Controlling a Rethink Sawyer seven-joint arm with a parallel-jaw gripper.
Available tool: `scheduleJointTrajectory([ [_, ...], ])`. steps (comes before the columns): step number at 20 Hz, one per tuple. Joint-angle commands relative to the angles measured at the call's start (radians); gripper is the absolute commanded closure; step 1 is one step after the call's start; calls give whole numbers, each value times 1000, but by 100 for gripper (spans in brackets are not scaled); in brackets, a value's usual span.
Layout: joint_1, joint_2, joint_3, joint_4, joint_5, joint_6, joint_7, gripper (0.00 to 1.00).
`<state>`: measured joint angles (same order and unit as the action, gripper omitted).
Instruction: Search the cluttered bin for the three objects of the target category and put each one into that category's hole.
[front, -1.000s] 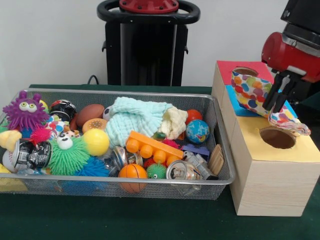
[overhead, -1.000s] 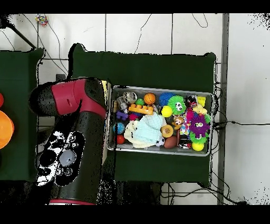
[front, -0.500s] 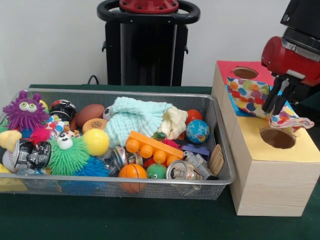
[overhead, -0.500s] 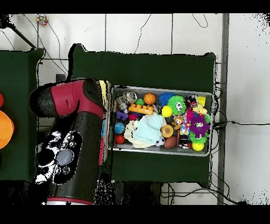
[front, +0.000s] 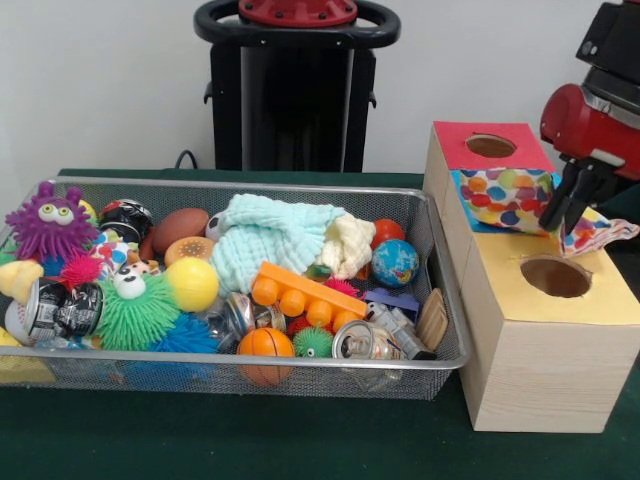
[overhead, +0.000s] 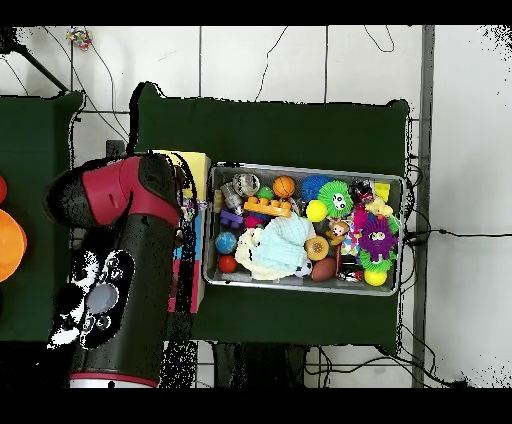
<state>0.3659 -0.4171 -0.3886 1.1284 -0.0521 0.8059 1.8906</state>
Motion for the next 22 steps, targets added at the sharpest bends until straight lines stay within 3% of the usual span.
scheduleJointTrajectory([
  [1, -14, 56, 33, 15, -24, 48, 138, 100],
  [3, -44, 51, 81, 52, 18, 56, 126, 100],
  [9, -62, 44, 88, 71, 4, 21, 92, 100],
  [16, -44, 69, 53, 20, -38, 17, 91, 100],
  [22, -6, 89, 15, -23, -39, 80, 127, 100],
])
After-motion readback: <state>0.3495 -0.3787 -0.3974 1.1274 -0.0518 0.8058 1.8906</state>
